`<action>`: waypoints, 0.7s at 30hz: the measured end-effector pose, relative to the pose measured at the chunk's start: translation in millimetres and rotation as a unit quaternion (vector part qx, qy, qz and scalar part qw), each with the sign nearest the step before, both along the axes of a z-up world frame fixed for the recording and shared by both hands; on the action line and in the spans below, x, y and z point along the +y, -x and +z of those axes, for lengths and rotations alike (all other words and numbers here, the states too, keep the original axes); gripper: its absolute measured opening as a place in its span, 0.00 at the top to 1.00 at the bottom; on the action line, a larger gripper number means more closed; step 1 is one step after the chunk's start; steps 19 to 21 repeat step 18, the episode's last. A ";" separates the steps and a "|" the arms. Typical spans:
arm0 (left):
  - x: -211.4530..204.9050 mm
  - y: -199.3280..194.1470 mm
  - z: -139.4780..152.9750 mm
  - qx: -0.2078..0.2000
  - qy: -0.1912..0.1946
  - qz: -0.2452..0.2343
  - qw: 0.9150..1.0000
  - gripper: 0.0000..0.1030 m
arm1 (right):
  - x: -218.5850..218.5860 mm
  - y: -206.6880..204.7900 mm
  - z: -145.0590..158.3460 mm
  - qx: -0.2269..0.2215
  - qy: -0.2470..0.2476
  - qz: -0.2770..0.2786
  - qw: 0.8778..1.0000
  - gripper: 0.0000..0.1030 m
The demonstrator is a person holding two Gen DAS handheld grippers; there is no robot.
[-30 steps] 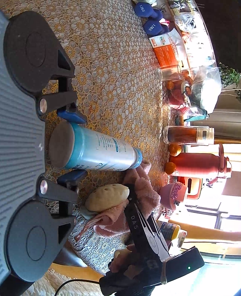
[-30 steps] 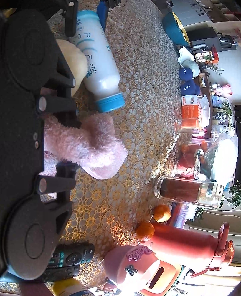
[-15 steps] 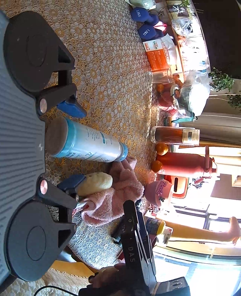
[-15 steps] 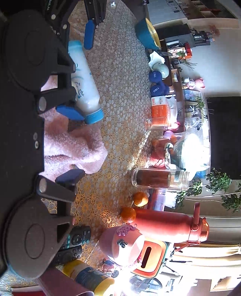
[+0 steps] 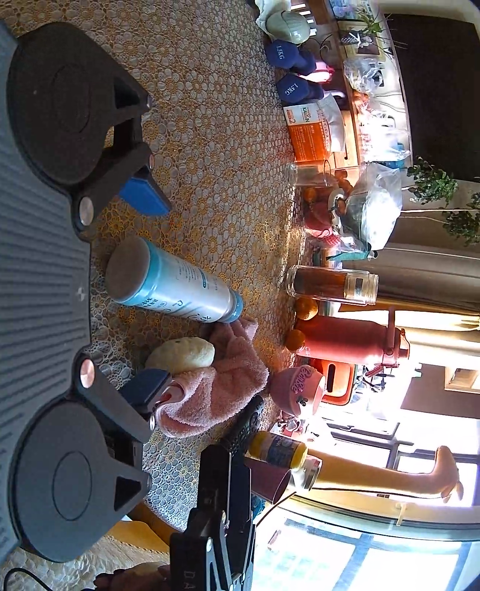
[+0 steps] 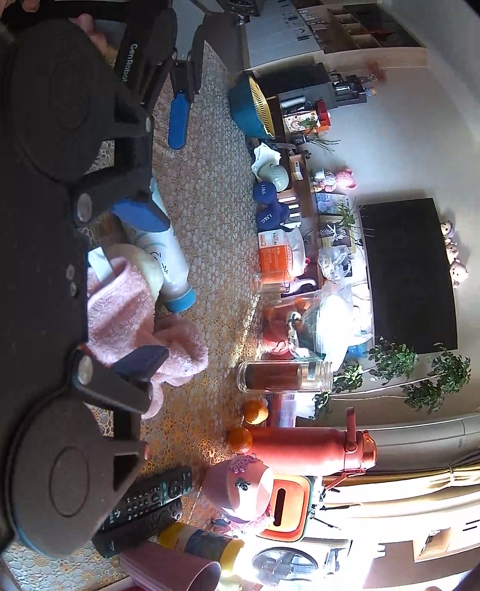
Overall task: Organize objects
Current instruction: 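Open the right tool to drop the towel while the left tool releases the bottle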
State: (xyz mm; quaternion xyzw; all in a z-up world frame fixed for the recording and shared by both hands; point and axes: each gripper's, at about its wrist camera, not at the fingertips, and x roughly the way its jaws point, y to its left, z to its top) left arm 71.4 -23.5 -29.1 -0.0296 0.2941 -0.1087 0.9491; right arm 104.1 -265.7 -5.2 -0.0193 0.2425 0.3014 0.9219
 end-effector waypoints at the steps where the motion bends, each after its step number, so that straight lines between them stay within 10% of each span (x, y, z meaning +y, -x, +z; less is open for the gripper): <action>1: 0.6 2.2 0.3 -0.002 0.005 0.000 1.000 0.02 | 0.0 4.5 0.3 -0.005 0.000 0.001 1.000 0.34; 21: -1.5 19.9 6.3 -0.021 0.003 0.017 1.000 0.02 | -2.1 39.1 -8.7 -0.001 -0.014 -0.028 1.000 0.34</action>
